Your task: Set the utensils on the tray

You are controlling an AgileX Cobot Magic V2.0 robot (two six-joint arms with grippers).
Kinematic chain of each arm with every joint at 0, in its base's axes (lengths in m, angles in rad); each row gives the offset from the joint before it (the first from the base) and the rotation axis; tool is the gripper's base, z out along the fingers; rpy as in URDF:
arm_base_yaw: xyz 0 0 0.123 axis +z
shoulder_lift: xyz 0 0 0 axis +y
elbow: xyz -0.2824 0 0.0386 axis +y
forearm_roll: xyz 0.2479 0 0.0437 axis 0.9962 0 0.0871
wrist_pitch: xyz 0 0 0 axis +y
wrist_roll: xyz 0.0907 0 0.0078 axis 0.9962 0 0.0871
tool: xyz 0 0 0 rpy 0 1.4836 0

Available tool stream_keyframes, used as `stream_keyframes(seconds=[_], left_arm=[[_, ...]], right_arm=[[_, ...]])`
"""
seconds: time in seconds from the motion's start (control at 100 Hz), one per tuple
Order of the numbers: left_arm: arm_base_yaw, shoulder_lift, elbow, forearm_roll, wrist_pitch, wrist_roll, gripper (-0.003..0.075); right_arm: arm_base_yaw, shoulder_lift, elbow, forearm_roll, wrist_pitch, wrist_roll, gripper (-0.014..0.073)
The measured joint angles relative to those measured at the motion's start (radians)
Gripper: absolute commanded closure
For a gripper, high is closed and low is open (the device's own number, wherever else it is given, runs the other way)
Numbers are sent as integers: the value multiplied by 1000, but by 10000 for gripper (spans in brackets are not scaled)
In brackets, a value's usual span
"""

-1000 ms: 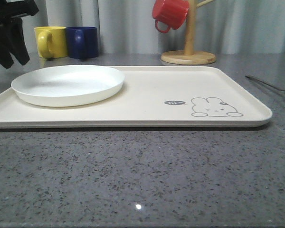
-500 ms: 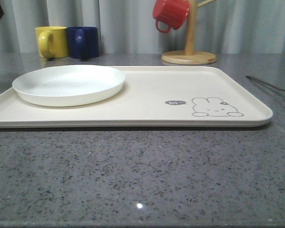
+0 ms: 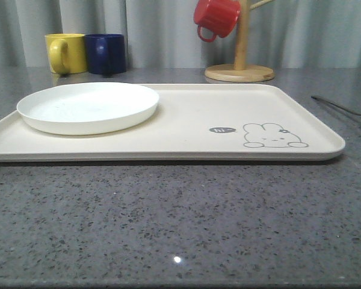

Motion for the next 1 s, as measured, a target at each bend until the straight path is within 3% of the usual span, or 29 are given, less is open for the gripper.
stream_keyframes(seconds=[0.23,0.44,0.89,1.0], left_arm=[[0,-316,176,0,0,0,739],[0,-494,271,0,2,0,739],[0,-527,289,0,6,0,739],[0,-527,289,0,6,0,739]], right_arm=[[0,0,0,0,0,0,662],[0,0,0,0,0,0,662],[0,0,0,0,6,0,660],[0,2,-10,0,80,0,661]])
